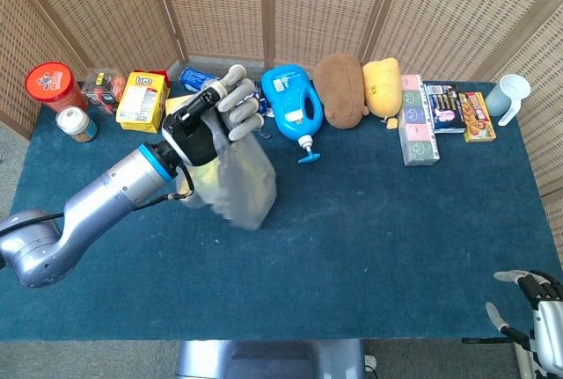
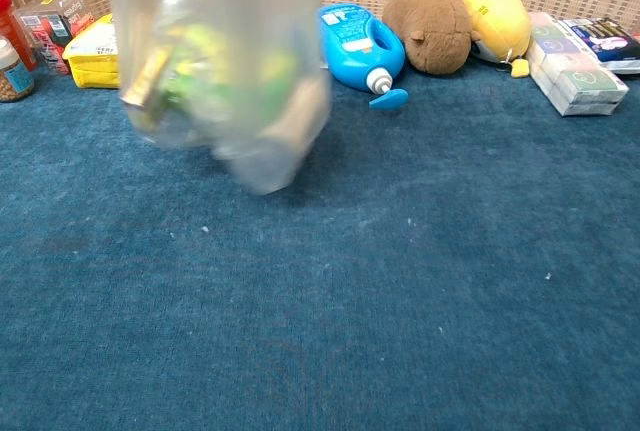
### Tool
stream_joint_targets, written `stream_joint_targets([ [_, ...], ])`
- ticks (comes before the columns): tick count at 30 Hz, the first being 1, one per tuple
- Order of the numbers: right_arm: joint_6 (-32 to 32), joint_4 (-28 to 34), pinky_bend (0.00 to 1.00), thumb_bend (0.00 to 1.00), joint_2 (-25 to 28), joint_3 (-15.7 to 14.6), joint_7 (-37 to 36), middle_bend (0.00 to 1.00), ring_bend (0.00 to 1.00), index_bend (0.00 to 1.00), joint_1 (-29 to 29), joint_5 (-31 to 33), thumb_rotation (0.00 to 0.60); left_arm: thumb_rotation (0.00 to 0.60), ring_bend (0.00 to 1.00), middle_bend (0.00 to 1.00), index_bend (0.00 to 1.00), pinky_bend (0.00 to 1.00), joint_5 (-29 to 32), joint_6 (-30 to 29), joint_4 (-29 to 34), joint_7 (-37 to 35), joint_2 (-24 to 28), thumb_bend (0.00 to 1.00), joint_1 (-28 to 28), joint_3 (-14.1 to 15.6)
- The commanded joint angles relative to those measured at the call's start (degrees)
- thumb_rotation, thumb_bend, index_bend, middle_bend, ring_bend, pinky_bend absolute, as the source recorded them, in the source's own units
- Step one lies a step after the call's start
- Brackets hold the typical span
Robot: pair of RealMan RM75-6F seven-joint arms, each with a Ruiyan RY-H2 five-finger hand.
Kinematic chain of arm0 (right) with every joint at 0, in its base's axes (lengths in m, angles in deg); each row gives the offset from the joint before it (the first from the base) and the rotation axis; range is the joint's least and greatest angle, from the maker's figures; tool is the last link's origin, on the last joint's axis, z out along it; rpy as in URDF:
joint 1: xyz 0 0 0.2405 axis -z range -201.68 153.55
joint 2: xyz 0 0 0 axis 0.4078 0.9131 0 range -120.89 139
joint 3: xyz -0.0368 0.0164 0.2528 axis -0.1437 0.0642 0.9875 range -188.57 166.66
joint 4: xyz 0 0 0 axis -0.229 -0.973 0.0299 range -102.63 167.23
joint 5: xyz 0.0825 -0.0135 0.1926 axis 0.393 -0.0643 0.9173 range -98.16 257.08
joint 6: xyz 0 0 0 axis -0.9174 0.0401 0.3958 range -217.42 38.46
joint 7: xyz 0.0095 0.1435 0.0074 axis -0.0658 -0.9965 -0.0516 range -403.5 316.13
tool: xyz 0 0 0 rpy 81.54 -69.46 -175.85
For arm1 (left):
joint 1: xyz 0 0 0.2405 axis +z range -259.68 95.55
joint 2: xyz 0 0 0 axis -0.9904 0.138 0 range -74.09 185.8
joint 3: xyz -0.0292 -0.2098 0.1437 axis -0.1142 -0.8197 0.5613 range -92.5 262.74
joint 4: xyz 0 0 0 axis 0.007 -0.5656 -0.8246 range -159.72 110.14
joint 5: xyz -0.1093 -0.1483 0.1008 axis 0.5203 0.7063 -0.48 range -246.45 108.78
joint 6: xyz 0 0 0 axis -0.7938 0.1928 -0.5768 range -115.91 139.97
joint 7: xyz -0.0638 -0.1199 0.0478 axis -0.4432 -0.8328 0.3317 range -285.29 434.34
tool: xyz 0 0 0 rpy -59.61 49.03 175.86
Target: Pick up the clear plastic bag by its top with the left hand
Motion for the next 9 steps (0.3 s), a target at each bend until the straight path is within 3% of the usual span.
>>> stream_joint_targets([
  [1, 0.2, -0.1, 0.22, 0.29, 0.0, 0.1, 0.0, 0.41, 0.36, 0.38, -0.1, 0.3, 0.597, 0.549, 0.73, 0.78, 0.71, 0.78, 2.7, 2.3, -0.2, 2.9, 0.7, 0.75, -1.0, -2.6],
  [9, 0.6, -0.4, 0.22, 0.29, -0.3, 0.5, -0.5, 0.41, 0.36, 0.38, -0.3, 1.0, 0.599, 0.542, 0.73, 0.78, 0.71, 0.78, 7.5, 5.5, -1.3, 8.1, 0.2, 0.75, -2.0, -7.0],
])
